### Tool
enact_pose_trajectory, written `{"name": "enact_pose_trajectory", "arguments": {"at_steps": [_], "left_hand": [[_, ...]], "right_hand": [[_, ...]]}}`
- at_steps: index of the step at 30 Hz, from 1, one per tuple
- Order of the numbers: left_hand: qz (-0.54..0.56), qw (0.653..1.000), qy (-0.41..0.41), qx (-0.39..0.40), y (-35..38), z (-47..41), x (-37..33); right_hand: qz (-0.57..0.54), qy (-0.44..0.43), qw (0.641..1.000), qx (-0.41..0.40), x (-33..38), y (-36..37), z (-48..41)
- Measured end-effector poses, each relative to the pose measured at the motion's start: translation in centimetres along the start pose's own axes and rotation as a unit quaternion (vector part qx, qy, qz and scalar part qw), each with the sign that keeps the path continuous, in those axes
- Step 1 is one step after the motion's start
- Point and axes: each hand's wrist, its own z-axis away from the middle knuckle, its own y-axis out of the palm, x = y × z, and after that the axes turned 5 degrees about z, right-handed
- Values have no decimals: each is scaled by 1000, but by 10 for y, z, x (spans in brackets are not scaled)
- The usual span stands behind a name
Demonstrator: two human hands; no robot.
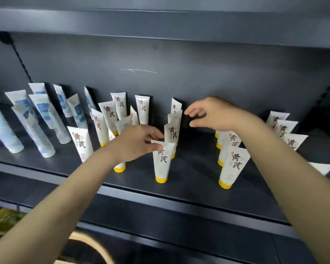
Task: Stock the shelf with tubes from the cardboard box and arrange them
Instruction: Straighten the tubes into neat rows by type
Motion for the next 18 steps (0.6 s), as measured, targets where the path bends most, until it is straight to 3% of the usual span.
{"name": "enact_pose_trajectory", "arguments": {"at_steps": [8,11,18], "left_hand": [[162,985,14,-63,20,-4,35],[213,975,14,-59,21,-2,39],[191,980,20,-45,17,-4,42]], "right_hand": [[-107,83,972,-192,-7,79,-15],[-114,58,972,-198,-3,88,-17],[-79,43,978,-191,-3,98,-33]]}}
